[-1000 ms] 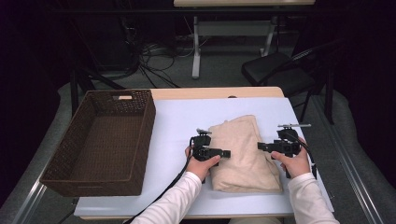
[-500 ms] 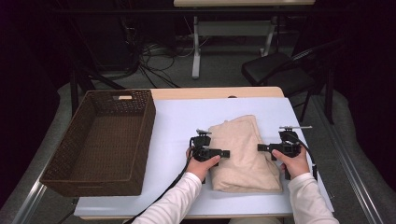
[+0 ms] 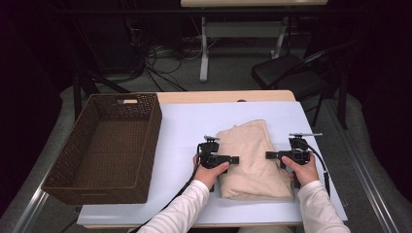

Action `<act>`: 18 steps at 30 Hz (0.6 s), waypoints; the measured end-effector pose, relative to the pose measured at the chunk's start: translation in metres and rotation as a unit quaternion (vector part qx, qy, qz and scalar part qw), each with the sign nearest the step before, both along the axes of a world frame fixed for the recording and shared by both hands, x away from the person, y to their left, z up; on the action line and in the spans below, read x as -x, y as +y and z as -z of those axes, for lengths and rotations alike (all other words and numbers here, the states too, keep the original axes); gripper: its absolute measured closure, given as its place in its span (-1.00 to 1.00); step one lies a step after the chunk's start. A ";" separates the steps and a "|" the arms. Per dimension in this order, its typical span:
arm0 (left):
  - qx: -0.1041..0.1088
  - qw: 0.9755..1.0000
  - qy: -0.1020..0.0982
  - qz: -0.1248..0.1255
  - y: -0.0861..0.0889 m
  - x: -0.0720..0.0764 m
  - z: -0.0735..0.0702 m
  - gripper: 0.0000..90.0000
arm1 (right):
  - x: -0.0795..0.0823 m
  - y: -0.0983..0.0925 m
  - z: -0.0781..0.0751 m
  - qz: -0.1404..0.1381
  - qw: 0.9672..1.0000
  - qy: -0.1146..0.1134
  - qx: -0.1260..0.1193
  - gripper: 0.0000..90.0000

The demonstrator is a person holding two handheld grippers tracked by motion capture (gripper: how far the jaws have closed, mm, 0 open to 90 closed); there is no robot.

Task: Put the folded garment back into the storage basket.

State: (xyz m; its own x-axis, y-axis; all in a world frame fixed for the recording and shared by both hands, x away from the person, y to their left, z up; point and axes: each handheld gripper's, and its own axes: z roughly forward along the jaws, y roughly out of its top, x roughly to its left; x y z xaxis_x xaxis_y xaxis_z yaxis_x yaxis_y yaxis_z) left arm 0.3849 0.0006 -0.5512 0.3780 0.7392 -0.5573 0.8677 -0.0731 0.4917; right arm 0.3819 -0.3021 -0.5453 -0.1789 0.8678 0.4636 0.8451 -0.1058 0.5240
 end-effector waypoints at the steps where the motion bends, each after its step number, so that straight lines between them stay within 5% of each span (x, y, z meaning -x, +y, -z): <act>1: 0.000 1.000 -0.001 0.001 0.000 0.000 0.000 -0.55 | 0.000 -0.001 0.000 0.000 1.000 0.005 -0.002 -0.25; 18: 0.000 1.000 -0.002 -0.001 0.000 0.000 0.000 -0.55 | -0.002 -0.001 0.003 -0.006 0.999 0.024 -0.024 -0.05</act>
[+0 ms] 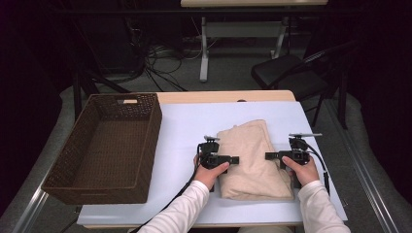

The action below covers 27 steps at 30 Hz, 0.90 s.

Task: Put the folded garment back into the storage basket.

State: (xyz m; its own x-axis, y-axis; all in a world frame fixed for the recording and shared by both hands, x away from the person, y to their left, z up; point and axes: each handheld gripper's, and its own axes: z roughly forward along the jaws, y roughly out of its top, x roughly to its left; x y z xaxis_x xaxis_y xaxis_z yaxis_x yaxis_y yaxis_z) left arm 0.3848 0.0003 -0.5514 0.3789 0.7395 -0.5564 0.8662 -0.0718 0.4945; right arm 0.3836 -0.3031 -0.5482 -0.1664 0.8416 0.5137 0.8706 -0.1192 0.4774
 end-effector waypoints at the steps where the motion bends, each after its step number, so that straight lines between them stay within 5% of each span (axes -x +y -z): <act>1: 0.000 1.000 0.000 0.000 0.000 0.000 0.000 -0.55 | 0.000 0.001 0.000 0.000 1.000 0.003 -0.003 -0.02; 27: 0.000 1.000 0.004 0.002 0.000 -0.001 0.000 -0.55 | -0.001 0.001 0.001 0.008 1.000 0.013 -0.012 0.13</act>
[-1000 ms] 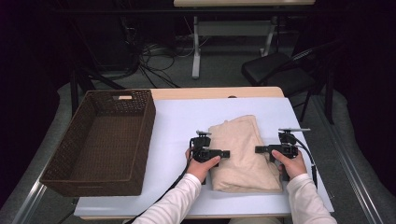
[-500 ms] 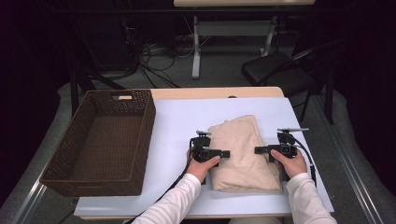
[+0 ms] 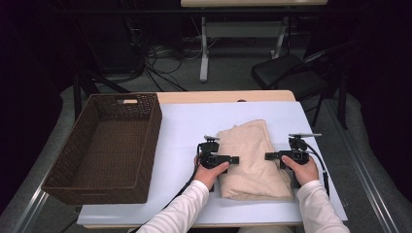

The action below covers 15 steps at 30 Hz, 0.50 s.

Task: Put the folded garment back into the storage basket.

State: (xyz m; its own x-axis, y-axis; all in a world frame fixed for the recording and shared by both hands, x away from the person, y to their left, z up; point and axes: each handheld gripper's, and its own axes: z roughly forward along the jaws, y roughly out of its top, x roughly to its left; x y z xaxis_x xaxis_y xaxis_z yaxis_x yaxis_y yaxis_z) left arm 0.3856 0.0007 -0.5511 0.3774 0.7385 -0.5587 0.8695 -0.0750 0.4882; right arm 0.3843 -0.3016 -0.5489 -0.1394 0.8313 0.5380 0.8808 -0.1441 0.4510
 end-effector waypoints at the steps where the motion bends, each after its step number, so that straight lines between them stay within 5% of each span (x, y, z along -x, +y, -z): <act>1: 0.001 1.000 0.001 0.000 0.000 0.000 0.000 -0.55 | 0.000 0.000 0.000 -0.001 1.000 0.001 0.001 0.13; 15: 0.005 1.000 -0.002 -0.002 0.000 -0.001 0.001 -0.38 | -0.001 -0.004 0.001 -0.005 1.000 0.011 -0.015 0.34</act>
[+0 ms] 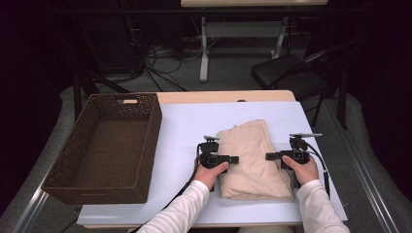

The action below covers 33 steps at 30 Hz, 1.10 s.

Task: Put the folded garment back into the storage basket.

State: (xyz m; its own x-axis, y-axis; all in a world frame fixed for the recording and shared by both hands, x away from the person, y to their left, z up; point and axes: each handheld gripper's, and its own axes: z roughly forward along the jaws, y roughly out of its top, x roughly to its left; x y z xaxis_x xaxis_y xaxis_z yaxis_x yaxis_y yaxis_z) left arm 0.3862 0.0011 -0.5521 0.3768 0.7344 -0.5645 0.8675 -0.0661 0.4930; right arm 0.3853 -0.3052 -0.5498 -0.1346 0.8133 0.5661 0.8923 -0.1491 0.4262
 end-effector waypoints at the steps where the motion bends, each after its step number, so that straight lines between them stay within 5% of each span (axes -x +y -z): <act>1: 0.000 1.000 0.001 0.000 0.000 0.000 0.000 -0.36 | 0.000 0.000 0.000 0.002 1.000 0.000 -0.002 0.35; 17: 0.011 1.000 -0.015 -0.002 0.001 0.003 -0.002 0.04 | 0.001 0.000 -0.002 0.000 1.000 -0.006 -0.003 0.48; 33: 0.019 1.000 -0.012 -0.004 0.003 0.002 -0.005 0.19 | 0.005 0.000 -0.010 -0.004 1.000 -0.024 -0.010 0.53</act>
State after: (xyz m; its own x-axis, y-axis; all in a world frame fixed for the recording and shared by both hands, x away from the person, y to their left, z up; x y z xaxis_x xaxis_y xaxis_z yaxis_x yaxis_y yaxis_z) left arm 0.3842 0.0042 -0.5468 0.3849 0.7160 -0.5825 0.8560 -0.0409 0.5153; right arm 0.3805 -0.3052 -0.5399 -0.1672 0.8012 0.5746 0.8723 -0.1515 0.4650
